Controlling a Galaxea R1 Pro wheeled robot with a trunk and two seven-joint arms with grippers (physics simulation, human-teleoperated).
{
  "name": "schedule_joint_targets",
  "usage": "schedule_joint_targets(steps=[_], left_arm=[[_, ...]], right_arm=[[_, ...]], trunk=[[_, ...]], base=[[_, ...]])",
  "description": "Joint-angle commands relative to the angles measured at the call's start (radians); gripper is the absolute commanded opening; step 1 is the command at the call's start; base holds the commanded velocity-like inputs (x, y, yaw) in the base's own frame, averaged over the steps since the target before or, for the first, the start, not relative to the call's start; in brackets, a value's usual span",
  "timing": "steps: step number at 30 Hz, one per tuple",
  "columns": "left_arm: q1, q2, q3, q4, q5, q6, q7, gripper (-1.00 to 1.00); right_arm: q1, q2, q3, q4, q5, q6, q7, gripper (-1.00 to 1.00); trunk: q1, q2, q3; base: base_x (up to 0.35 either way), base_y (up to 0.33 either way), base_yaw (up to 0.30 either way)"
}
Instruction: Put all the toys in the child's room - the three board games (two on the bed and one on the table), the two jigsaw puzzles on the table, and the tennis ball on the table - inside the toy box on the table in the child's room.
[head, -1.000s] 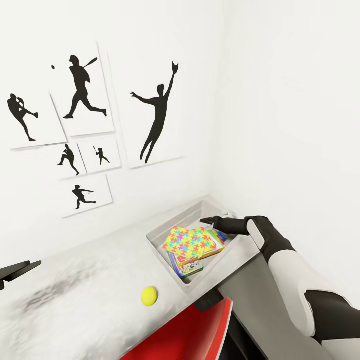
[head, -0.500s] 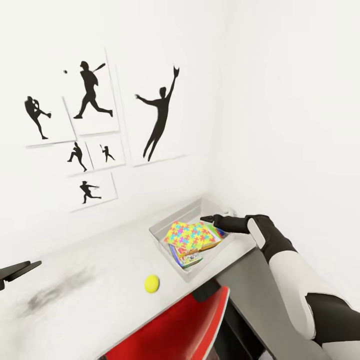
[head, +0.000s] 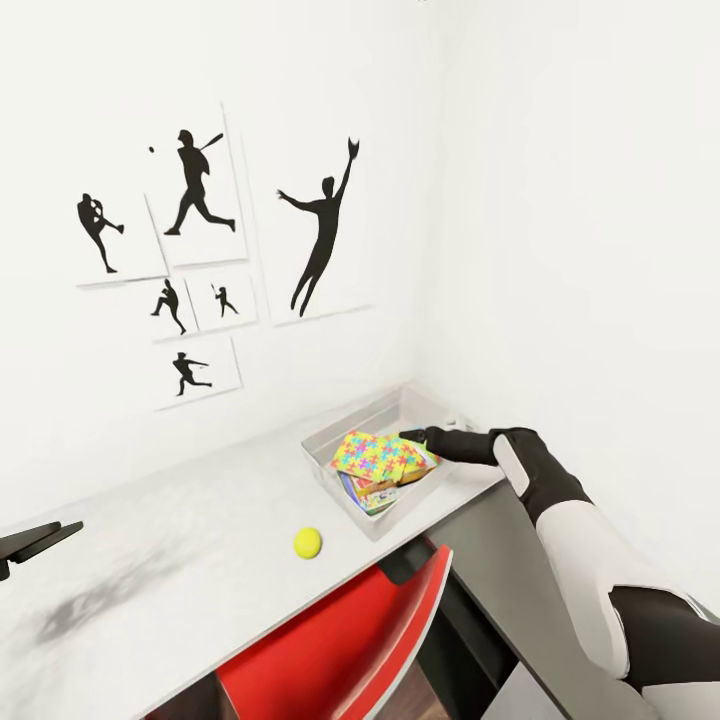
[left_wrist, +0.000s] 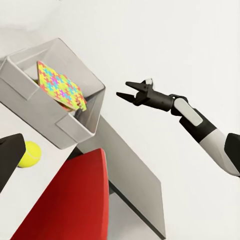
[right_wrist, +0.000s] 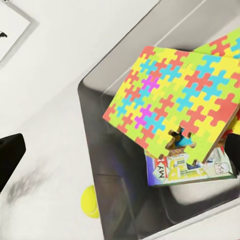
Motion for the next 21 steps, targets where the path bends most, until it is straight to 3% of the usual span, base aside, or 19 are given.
schedule_joint_targets(steps=[1,14,21], left_arm=[[-0.001,0.0,0.0,0.0,-0.001,0.011,-0.005,1.0],[-0.001,0.0,0.0,0.0,-0.001,0.011,-0.005,1.0],[-0.001,0.0,0.0,0.0,-0.001,0.011,-0.005,1.0]], right_arm=[[-0.001,0.0,-0.003,-0.005,-0.001,0.006,0.002,1.0],[0.005,0.0,-0.002,-0.049,-0.006,0.008,0.004,1.0],[0.008,0.003,0.0,-0.112,-0.001,0.031,0.001,1.0]], trunk=[[0.001,-0.002,-0.001],[0.001,-0.002,0.003],[0.001,-0.002,0.012]], base=[[-0.004,0.0,0.01],[0.0,0.0,0.002],[0.0,0.0,0.088]])
